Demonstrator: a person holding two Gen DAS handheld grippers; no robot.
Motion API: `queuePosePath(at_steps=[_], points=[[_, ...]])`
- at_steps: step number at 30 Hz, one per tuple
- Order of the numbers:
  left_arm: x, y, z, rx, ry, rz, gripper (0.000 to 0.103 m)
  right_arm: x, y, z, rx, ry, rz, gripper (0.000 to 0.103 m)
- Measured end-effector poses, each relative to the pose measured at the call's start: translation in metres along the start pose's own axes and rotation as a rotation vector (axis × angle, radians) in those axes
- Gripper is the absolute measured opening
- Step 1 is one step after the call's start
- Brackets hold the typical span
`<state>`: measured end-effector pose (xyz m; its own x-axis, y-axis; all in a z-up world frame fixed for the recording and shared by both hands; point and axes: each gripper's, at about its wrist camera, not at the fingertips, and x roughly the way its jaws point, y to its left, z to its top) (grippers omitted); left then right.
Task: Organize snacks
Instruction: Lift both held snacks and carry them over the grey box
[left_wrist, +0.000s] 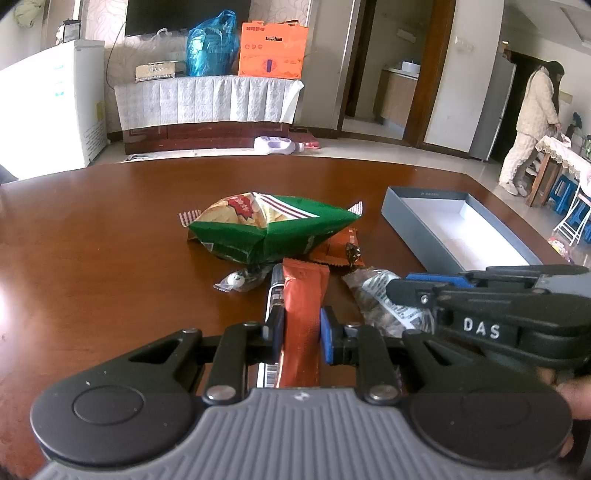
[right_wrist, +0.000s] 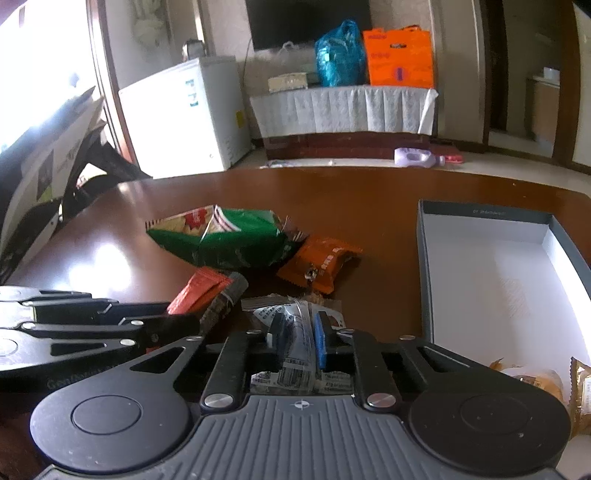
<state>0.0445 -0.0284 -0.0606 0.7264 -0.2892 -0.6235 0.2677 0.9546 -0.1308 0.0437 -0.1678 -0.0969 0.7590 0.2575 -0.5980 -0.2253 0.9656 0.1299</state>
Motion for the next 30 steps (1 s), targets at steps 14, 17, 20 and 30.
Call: queuePosePath(at_steps=[14,17,20,30], points=[[-0.004,-0.004,0.003,0.002,-0.02,-0.021,0.017,-0.018,-0.005,0.004,0.041,-0.072,0.025,0.014],[-0.004,-0.006,0.004,0.0,-0.025,-0.024,0.017,-0.023,-0.006,0.006,0.048,-0.092,0.03,0.014],[-0.006,-0.007,0.005,-0.001,-0.035,-0.029,0.017,-0.029,-0.007,0.007,0.053,-0.113,0.031,0.014],[-0.012,-0.025,0.01,0.032,-0.087,-0.052,0.017,-0.046,-0.017,0.007,0.061,-0.16,0.021,0.014]])
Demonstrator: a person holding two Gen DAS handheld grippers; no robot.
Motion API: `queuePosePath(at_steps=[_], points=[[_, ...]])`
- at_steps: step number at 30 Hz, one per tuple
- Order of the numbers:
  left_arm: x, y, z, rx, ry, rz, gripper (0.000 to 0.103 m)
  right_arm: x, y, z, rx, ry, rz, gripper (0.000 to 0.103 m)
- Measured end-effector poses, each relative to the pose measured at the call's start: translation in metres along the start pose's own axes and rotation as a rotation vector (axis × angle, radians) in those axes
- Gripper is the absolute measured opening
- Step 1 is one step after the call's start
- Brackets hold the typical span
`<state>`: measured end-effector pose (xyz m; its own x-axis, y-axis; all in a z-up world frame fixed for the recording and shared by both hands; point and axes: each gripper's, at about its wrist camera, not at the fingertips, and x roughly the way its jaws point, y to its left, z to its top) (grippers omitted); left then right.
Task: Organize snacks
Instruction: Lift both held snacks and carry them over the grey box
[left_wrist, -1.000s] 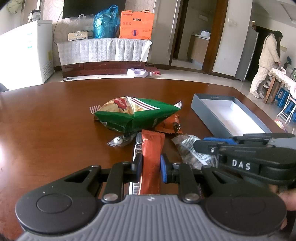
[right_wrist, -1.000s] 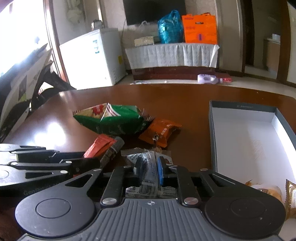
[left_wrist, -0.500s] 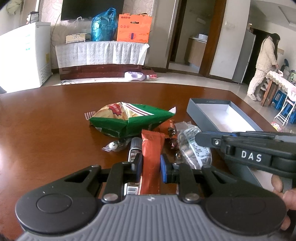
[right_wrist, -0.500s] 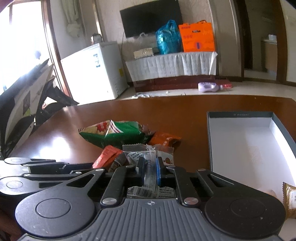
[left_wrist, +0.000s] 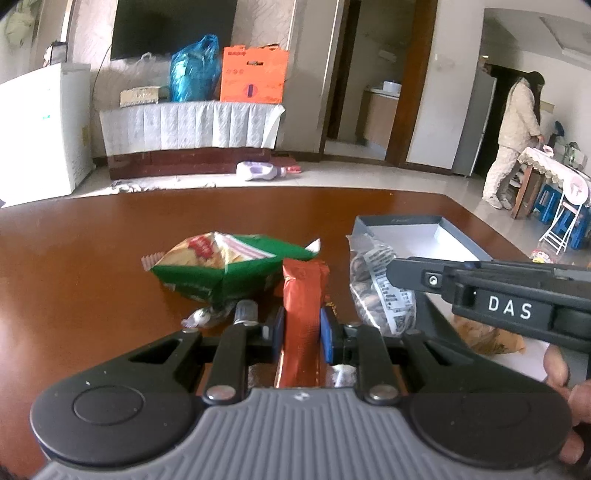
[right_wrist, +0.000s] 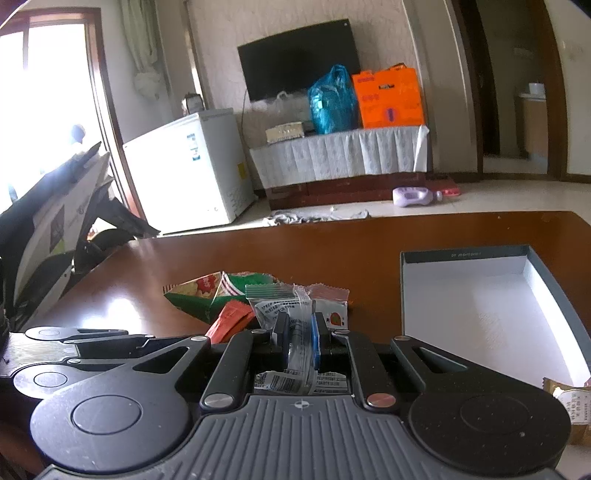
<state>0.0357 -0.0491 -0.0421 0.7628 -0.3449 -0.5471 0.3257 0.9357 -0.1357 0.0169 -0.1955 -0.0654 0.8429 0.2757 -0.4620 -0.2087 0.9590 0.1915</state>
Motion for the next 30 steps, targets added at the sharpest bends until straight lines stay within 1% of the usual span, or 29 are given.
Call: queuePosePath(at_steps=[5,11,13,18,20,23,27,30], points=[[0.001,-0.011,0.004,0.004,-0.016,-0.021,0.017,-0.01,-0.01,0.002,0.019,-0.029,-0.015,0.014],[0.008,-0.03,0.007,0.023,-0.02,-0.045,0.017,-0.023,-0.033,0.005,0.044,-0.056,-0.046,0.014],[0.01,-0.036,0.007,0.026,-0.02,-0.053,0.017,-0.026,-0.04,0.006,0.049,-0.059,-0.058,0.009],[0.017,-0.05,0.007,0.04,-0.008,-0.083,0.017,-0.029,-0.05,0.006,0.06,-0.069,-0.07,0.008],[0.019,-0.055,0.009,0.052,-0.022,-0.077,0.017,-0.032,-0.05,0.006,0.062,-0.081,-0.072,0.008],[0.018,-0.057,0.015,0.037,-0.048,-0.083,0.017,-0.037,-0.054,0.006,0.074,-0.1,-0.076,0.007],[0.018,-0.063,0.018,0.03,-0.072,-0.103,0.017,-0.047,-0.063,0.009,0.09,-0.141,-0.09,0.007],[0.019,-0.073,0.021,0.036,-0.085,-0.127,0.017,-0.051,-0.071,0.011,0.107,-0.154,-0.103,0.006]])
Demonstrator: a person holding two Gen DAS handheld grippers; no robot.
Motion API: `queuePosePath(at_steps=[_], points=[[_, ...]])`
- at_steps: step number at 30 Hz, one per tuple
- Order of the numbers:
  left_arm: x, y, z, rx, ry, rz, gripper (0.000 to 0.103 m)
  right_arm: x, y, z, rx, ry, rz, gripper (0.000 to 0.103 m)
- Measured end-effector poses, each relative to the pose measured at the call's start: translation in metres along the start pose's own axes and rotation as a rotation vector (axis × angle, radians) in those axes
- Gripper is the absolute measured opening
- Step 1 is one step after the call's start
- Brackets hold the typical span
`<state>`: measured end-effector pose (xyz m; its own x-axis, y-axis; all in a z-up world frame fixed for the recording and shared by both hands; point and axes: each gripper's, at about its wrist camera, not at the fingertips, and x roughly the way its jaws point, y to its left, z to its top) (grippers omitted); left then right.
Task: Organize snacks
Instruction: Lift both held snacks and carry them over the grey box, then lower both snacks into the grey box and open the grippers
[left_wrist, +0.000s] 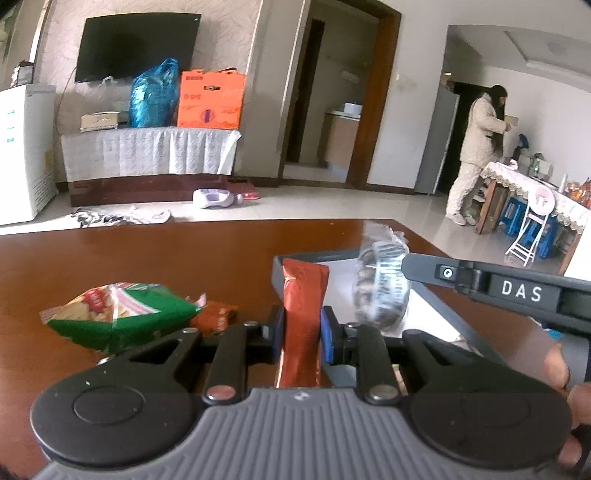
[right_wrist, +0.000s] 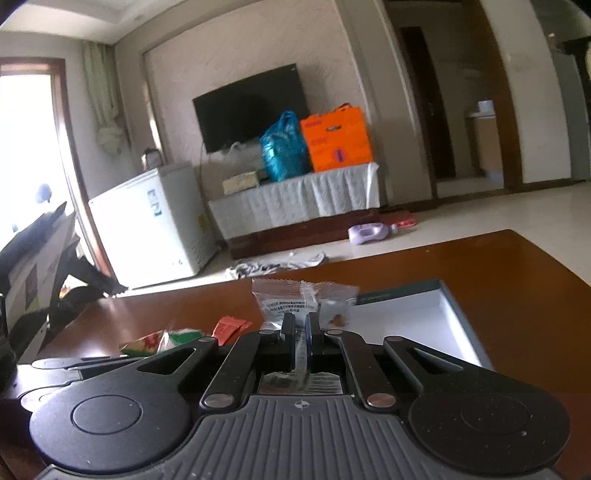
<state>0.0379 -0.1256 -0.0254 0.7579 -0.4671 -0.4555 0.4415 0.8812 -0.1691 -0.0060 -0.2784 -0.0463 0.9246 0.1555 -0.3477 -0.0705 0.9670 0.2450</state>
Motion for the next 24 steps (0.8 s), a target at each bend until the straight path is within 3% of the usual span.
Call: queuePosePath(at_steps=[12,19,24], points=[[0.036,-0.052,0.004,0.002,0.016,-0.071,0.017,-0.005,-0.022,-0.001,0.022,0.02,-0.055,0.003],[0.06,-0.068,0.002,0.003,0.056,-0.104,0.018,-0.006,-0.033,-0.002,0.04,0.041,-0.089,0.014],[0.072,-0.073,-0.005,-0.006,0.085,-0.115,0.018,-0.007,-0.037,-0.004,0.042,0.048,-0.094,0.016]])
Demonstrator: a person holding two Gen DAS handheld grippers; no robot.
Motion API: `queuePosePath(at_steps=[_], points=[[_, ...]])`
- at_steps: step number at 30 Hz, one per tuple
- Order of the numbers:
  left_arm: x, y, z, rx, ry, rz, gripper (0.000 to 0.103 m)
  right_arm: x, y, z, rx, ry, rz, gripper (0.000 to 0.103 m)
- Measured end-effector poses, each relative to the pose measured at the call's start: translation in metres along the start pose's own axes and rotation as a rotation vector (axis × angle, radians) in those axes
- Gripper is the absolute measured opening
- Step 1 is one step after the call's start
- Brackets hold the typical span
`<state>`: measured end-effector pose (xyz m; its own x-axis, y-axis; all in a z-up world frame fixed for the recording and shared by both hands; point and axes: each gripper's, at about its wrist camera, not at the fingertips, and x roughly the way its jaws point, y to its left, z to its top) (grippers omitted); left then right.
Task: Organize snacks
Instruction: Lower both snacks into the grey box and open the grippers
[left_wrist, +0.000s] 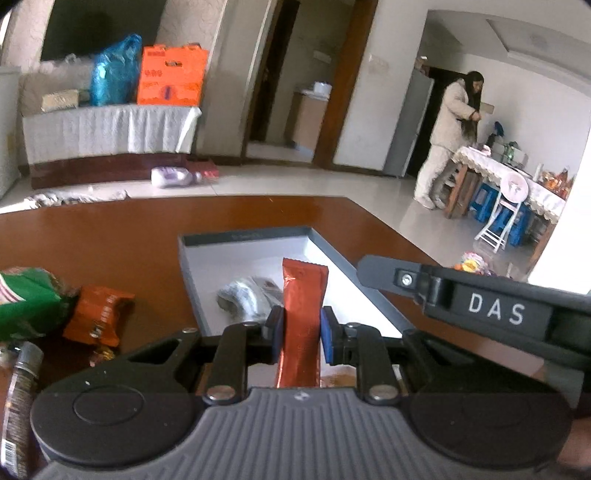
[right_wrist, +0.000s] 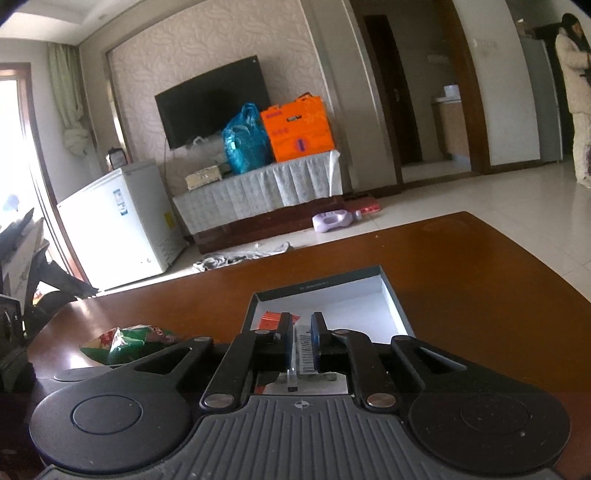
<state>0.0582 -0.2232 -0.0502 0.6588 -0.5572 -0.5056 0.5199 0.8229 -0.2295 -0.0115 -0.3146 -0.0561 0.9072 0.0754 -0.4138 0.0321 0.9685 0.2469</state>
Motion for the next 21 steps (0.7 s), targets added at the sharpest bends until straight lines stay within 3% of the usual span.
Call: queuePosePath(at_steps=[3,5,7,21], points=[[0.007,-0.003,-0.002,0.017,0.014,-0.01,0.032,-0.001,0.0,0.0,-0.001,0.001,0.001,0.017],[0.007,-0.004,-0.001,0.033,0.002,-0.013,0.055,-0.001,0.001,0.001,0.001,0.0,0.004,0.02],[0.005,-0.004,0.0,0.04,-0.015,-0.016,0.065,0.0,0.003,0.001,0.001,-0.002,0.002,0.024],[-0.031,0.032,0.003,0.045,-0.049,0.082,0.065,0.007,0.013,-0.002,-0.021,0.007,0.039,0.028]])
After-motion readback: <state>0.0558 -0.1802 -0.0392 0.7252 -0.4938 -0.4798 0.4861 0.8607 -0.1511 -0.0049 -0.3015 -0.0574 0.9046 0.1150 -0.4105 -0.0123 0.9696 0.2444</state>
